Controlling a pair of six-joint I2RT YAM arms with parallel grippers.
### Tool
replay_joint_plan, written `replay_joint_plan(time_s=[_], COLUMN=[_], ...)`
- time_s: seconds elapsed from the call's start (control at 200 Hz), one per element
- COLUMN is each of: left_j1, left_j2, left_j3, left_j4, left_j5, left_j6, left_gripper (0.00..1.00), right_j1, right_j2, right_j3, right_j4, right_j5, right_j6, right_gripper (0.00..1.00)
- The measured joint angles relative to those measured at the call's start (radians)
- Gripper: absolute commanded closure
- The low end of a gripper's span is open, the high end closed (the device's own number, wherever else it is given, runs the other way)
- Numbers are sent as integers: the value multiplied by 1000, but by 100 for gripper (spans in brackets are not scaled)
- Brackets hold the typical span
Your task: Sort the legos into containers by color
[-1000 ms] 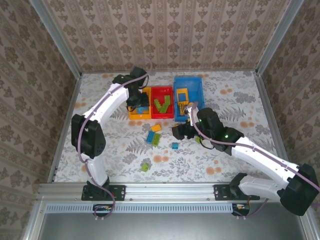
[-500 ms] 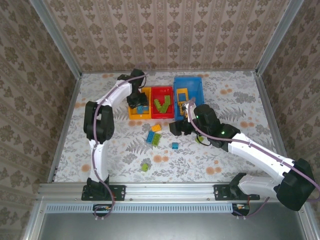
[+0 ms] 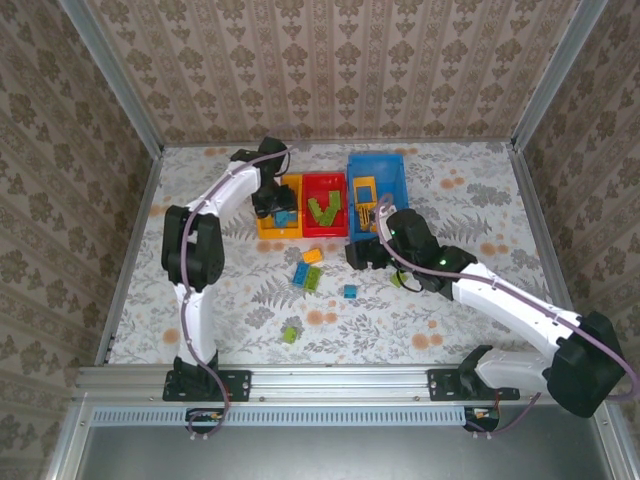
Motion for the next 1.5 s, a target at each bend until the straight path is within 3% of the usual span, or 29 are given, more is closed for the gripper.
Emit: replay_joint_plan(time_s=[0.275, 0.525, 0.695, 0.87, 1.21, 1.325, 1.5], left_j1=[-82, -228, -256, -256, -256, -255, -255], left_j2=[-292, -653, -835, -930, -1029, -1040, -1043], left_j3=[-245, -598, -764, -825, -865, -866, -866], left_j4=[98, 301, 380, 388, 386, 383, 380], left_j5=[-26, -34, -34, -34, -30, -30, -30], left_j6=[-34, -24, -14, -13, -6, 0, 5], left_gripper=[29, 24, 23, 23, 23, 23, 24], right_j1=[-21, 27, 82, 98, 73, 69, 66], right_j2=[162, 328, 412, 496, 605, 631, 644], right_j3=[-5, 88, 152, 174, 201, 231, 240], right_j4=[-64, -85, -79, -78, -13, -2, 17], right_j5=[58, 148, 220, 274, 310, 310, 312], right_j6=[76, 301, 470, 596, 652, 656, 672], right_gripper=[13, 10, 8, 8, 16, 25, 51])
